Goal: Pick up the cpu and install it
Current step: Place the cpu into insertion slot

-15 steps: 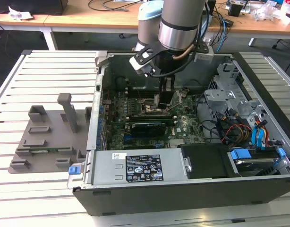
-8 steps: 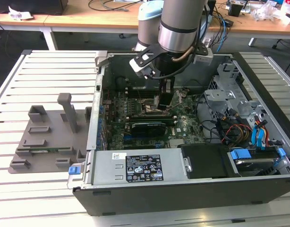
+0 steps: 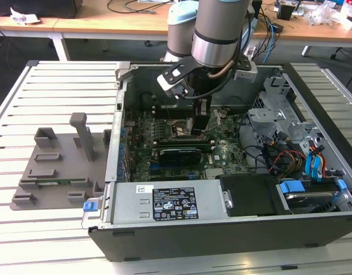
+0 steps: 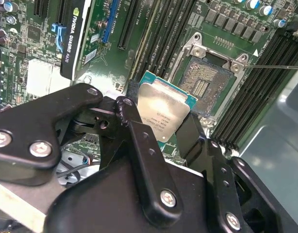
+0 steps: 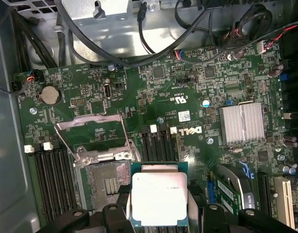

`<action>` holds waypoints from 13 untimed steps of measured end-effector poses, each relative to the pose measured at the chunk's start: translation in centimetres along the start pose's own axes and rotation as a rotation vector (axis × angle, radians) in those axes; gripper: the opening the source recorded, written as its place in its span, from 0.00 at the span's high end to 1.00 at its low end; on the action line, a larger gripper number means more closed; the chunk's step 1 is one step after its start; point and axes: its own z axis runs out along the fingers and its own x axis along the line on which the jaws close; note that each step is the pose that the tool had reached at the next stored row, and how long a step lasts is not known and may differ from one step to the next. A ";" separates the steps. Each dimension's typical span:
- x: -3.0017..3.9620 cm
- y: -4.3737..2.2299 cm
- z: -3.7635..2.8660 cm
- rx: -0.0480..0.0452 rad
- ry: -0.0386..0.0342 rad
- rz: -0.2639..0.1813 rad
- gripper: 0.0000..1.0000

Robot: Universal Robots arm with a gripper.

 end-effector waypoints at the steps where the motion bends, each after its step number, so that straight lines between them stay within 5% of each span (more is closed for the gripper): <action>1: 0.00 0.01 0.18 0.0000 0.0000 0.000 0.45; 7: 0.12 0.01 0.78 0.0000 -0.0003 0.000 0.45; 13: 1.26 -0.14 0.93 -0.0016 -0.0022 -0.054 0.45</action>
